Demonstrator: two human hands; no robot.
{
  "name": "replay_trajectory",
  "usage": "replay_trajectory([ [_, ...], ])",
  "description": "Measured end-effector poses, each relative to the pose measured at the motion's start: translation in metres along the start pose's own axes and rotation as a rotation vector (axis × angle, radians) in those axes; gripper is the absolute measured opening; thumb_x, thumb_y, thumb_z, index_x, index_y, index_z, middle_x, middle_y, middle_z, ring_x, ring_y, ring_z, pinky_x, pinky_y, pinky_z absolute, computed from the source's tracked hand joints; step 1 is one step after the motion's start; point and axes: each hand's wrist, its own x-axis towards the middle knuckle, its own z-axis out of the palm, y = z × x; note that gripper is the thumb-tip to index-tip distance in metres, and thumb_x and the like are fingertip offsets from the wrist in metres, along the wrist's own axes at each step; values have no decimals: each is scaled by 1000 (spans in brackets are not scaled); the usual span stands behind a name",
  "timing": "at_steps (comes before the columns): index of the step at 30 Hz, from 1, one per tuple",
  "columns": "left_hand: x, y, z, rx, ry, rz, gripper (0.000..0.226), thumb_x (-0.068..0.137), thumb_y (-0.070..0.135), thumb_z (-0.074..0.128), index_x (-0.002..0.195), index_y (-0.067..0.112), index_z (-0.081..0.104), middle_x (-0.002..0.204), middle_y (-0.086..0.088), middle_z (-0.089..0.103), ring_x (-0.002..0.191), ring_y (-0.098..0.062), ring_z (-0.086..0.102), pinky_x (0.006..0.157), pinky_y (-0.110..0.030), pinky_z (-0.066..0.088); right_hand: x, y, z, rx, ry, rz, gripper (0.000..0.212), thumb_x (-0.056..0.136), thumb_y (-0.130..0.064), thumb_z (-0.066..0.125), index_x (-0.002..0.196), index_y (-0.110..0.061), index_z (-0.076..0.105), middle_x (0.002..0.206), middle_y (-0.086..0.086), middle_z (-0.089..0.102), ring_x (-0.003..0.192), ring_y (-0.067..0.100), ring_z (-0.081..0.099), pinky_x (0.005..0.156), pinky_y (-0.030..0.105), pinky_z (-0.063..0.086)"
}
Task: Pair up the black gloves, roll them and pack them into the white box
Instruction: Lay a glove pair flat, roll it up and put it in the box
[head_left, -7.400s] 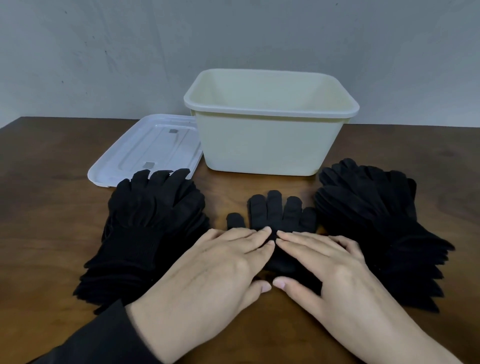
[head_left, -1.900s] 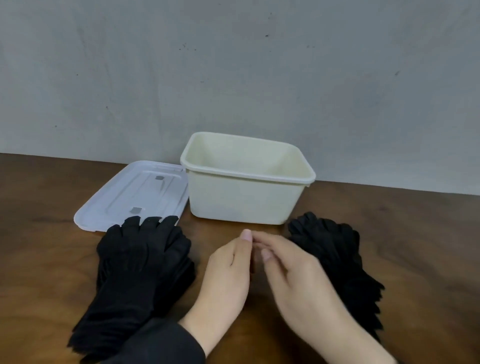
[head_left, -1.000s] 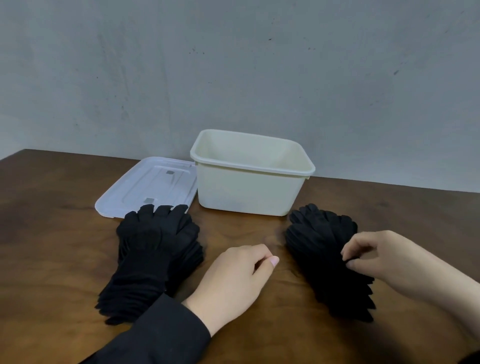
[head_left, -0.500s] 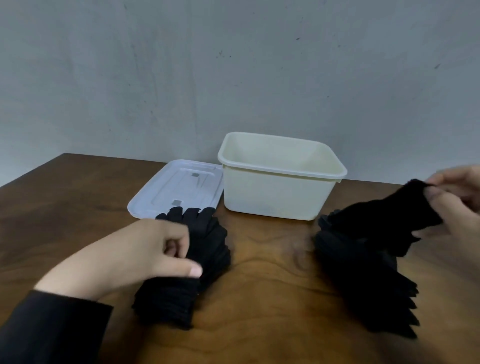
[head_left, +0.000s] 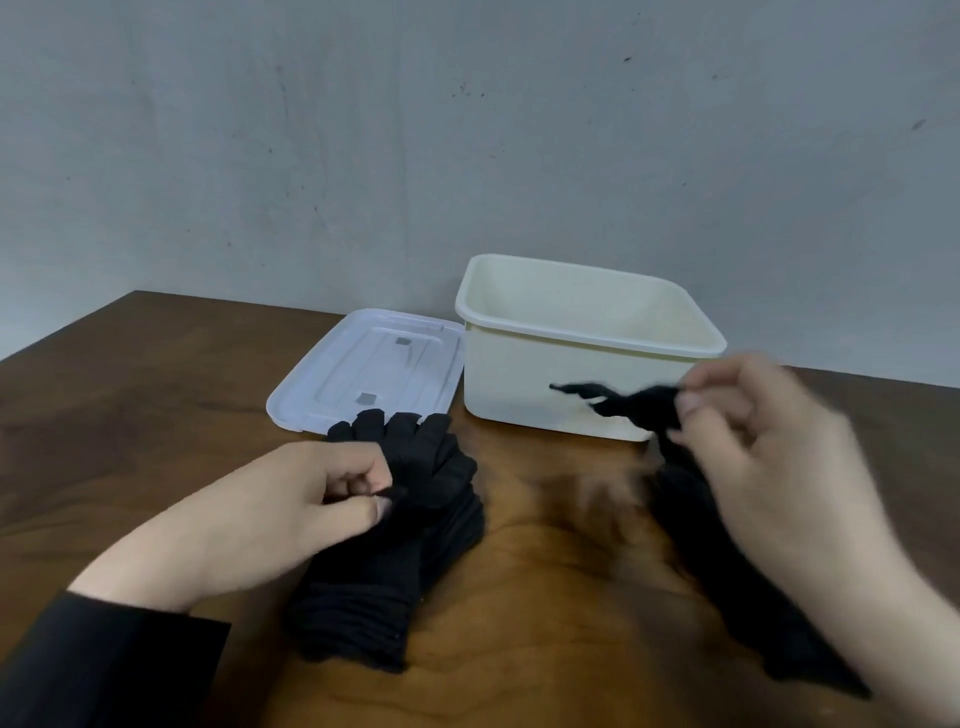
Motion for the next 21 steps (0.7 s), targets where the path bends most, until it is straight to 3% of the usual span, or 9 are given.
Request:
replay_trajectory([
  [3, 0, 4, 1, -43, 194, 23, 13, 92, 34, 59, 90, 22, 60, 74, -1, 59, 65, -11, 48, 65, -31, 40, -40, 31, 28, -143, -291, -41, 17, 94, -33, 60, 97, -50, 57, 83, -9, 74, 56, 5, 64, 59, 28, 55],
  [5, 1, 8, 2, -71, 337, 33, 13, 91, 34, 58, 91, 22, 62, 73, -2, 60, 68, -18, 53, 64, -30, 41, -67, 54, 46, -210, -437, -47, 15, 92, -36, 62, 97, -50, 56, 102, -22, 72, 86, -13, 64, 77, 22, 56],
  [7, 2, 14, 3, -137, 459, 65, 10, 94, 28, 59, 90, 19, 63, 72, -2, 63, 71, -22, 56, 62, -27, 42, -79, 71, 58, -258, -480, -142, 3, 88, -44, 58, 91, -46, 57, 117, -36, 62, 119, -21, 46, 97, 24, 48],
  [11, 7, 39, 6, -244, 551, 98, 12, 96, 25, 58, 88, 18, 63, 74, -4, 65, 73, -29, 60, 67, -43, 51, -78, 70, 58, -201, -432, -109, 32, 86, -70, 45, 95, -45, 63, 117, -40, 56, 124, -17, 42, 105, 32, 35],
  [13, 16, 59, 11, -282, 563, 89, 13, 95, 29, 57, 85, 21, 61, 72, 0, 66, 70, -27, 62, 61, -39, 51, -80, 62, 51, -126, -351, -110, 39, 86, -74, 44, 107, -46, 63, 122, -37, 56, 125, -13, 43, 101, 29, 37],
  [15, 26, 83, 22, -325, 528, 69, 13, 93, 33, 56, 82, 27, 58, 70, 6, 64, 64, -24, 63, 55, -23, 48, -79, 50, 45, 69, -271, -32, 45, 80, -69, 56, 121, -50, 58, 128, -32, 56, 125, -7, 48, 96, 24, 44],
  [18, 37, 106, 48, -271, 350, 154, 10, 94, 37, 53, 89, 30, 57, 79, 8, 67, 72, -14, 65, 73, -36, 57, -72, 27, 41, 588, -337, 172, 78, 68, -66, 74, 138, -46, 47, 132, -24, 61, 123, 2, 58, 92, 30, 56],
  [19, 39, 109, 57, -261, 283, 195, 9, 96, 35, 53, 92, 30, 60, 81, 10, 67, 76, -9, 65, 77, -38, 57, -69, 19, 41, 694, -360, 224, 80, 67, -62, 79, 138, -44, 47, 130, -23, 63, 121, 4, 60, 93, 34, 56],
  [21, 38, 109, 67, -232, 152, 245, 18, 99, 28, 51, 105, 35, 67, 93, 20, 69, 91, 3, 64, 84, -23, 53, -63, 9, 39, 741, -355, 297, 58, 73, -48, 79, 127, -45, 58, 118, -20, 70, 111, 6, 67, 88, 36, 58],
])
